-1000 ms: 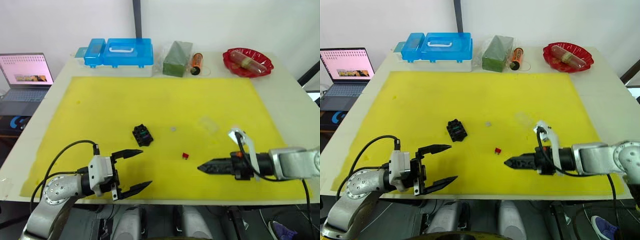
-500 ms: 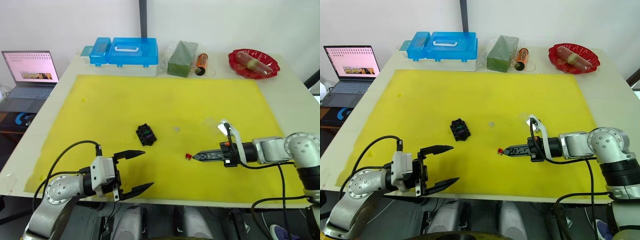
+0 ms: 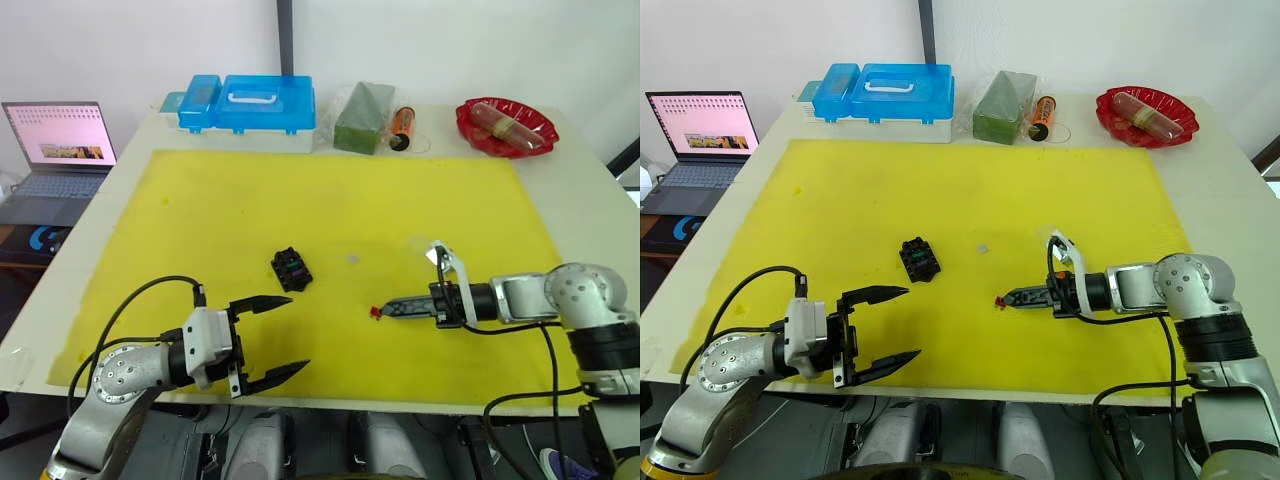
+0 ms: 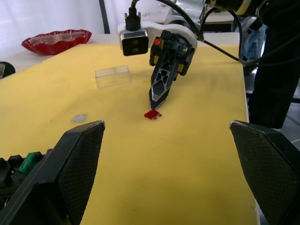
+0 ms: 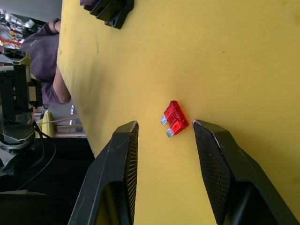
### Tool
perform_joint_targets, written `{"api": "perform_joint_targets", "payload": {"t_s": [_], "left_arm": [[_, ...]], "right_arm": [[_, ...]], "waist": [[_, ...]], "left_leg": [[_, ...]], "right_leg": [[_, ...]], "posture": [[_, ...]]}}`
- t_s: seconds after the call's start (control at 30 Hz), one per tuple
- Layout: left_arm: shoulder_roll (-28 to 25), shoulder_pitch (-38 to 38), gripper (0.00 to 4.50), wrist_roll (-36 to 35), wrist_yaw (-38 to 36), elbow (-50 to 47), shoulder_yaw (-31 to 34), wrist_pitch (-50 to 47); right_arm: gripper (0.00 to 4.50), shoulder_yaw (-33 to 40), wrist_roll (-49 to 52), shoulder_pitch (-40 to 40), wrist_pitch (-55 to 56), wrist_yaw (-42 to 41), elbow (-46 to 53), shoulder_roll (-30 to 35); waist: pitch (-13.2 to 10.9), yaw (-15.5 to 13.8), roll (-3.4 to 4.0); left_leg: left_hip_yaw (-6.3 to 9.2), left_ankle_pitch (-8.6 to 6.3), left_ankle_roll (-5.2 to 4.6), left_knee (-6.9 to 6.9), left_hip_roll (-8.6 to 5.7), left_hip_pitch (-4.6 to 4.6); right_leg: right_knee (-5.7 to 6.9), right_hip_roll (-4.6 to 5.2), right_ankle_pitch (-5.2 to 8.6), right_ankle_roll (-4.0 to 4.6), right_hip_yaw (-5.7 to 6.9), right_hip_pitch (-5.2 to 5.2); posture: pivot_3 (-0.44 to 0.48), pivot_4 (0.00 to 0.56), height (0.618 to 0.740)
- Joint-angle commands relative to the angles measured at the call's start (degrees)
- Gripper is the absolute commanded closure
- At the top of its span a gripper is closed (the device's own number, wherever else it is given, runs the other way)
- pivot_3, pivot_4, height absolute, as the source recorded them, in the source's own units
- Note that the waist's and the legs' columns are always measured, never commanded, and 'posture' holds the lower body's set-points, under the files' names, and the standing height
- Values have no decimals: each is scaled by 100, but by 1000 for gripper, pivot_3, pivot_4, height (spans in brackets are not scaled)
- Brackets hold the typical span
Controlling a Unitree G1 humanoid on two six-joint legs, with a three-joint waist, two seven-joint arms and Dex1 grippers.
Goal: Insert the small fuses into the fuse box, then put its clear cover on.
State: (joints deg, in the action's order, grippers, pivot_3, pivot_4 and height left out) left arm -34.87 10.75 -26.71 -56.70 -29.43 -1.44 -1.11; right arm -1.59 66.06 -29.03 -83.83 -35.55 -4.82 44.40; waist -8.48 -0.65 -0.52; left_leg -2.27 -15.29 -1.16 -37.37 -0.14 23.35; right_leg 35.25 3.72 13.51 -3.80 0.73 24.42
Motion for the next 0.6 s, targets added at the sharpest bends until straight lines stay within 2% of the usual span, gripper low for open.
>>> {"api": "perform_joint_targets", "payload": {"t_s": [0.03, 0.6], "left_arm": [[-41, -49, 0, -54, 5, -175, 22, 7], [-56, -52, 0, -65, 27, -233, 39, -79]], "right_arm": [[2573, 132, -172, -89, -26, -208, 44, -58], [2573, 202, -657, -59, -204, -469, 155, -442]], "waist": [[0, 1, 0], [1, 24, 2]], "left_leg": [[0, 0, 0, 0, 0, 0], [0, -1, 1, 8, 1, -1]], "right_leg": [[0, 0, 0, 0, 0, 0], [0, 5, 0, 2, -1, 5]], "posture": [[0, 150, 740], [0, 150, 740]]}}
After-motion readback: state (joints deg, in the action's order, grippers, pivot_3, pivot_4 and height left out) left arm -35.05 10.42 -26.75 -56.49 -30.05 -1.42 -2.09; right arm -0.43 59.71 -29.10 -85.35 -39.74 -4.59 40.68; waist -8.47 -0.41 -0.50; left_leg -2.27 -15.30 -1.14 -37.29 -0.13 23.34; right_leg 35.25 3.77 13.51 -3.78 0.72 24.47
